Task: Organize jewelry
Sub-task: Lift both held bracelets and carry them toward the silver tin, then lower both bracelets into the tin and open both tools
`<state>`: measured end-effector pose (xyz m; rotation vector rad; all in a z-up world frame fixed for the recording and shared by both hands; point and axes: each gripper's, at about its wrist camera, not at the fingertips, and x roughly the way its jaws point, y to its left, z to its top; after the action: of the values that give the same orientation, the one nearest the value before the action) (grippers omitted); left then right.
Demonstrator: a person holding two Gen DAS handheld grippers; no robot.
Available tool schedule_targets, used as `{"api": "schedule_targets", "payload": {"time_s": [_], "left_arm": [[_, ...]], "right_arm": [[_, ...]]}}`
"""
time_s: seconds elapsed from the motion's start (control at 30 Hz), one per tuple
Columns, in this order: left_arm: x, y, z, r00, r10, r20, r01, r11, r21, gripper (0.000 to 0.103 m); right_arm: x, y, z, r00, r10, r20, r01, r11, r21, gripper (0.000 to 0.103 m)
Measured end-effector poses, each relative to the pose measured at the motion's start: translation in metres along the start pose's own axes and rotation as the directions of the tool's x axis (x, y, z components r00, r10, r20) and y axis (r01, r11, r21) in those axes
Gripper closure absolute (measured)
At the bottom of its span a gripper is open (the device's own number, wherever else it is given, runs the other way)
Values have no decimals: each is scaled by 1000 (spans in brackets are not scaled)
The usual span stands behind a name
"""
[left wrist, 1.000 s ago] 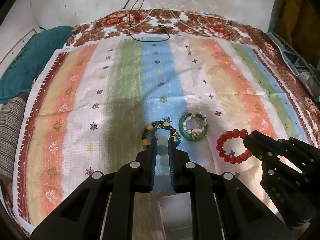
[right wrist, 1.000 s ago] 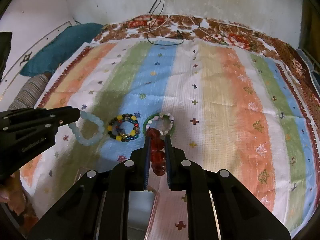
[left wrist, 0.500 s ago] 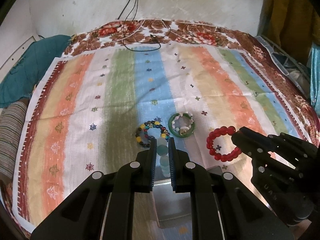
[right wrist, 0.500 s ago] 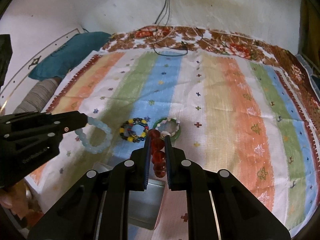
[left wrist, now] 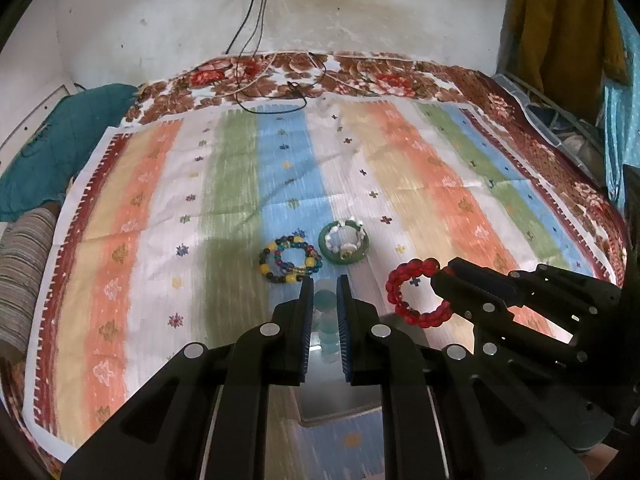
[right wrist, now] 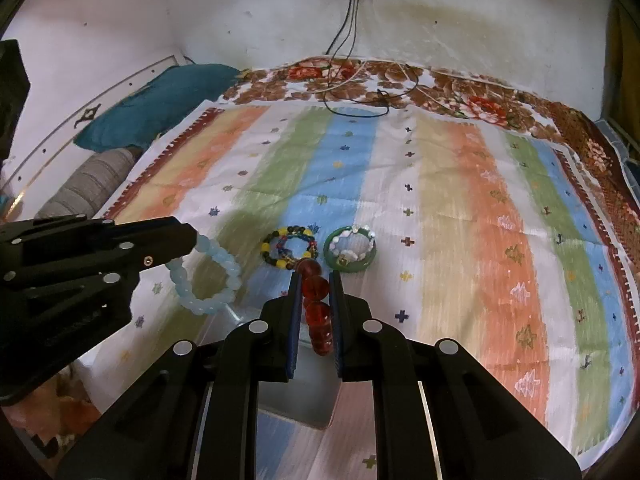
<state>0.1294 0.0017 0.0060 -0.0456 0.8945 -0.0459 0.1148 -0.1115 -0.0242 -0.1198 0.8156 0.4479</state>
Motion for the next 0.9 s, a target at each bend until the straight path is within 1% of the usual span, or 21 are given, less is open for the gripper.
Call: {"api": "schedule_targets", "payload": {"time_s": [0.43, 0.57, 0.63, 0.67, 0.7, 0.73, 0.8, 0.83, 0.87, 0.9], "left_arm": [[-14, -7, -19, 1000, 5, 18, -6, 1000, 24, 92], [-16, -9, -25, 1000, 6, 11, -6, 1000, 24, 91], [-16, -8, -26, 1000, 17, 14, -17, 1000, 17, 91], [-17, -5, -25, 999, 34, 19, -35, 999, 10, 86], [-17, -4, -25, 999, 44, 22, -44, 999, 4, 83], [-17, -1, -24, 998, 55, 25, -55, 998, -4, 79], [-14, 5, -22, 997, 73, 21, -72, 997, -25, 77], [-12, 8, -22, 997, 77, 16, -77, 996, -37, 73], [-10, 13, -21, 997, 79, 6, -78, 996, -53, 69], [-7, 16, -20, 997, 76, -3, -76, 995, -67, 68]], "right_arm": [[-9, 2, -23, 1000, 17, -26, -17, 1000, 3, 89], [-9, 2, -29, 999, 19, -42, -19, 1000, 9, 88], [-10, 1, -30, 999, 20, -46, -19, 1000, 20, 79], [-11, 0, -30, 999, 13, -39, -12, 1000, 27, 65], [-12, -2, -30, 999, 5, -34, -4, 1000, 31, 59], [-12, -4, -29, 1000, -6, -30, 7, 999, 35, 59], [-10, -8, -28, 999, -19, -35, 21, 999, 41, 59], [-8, -11, -27, 999, -27, -42, 29, 999, 47, 58], [-4, -15, -26, 998, -34, -53, 37, 998, 57, 57], [-2, -18, -25, 997, -37, -61, 41, 997, 66, 54]]}}
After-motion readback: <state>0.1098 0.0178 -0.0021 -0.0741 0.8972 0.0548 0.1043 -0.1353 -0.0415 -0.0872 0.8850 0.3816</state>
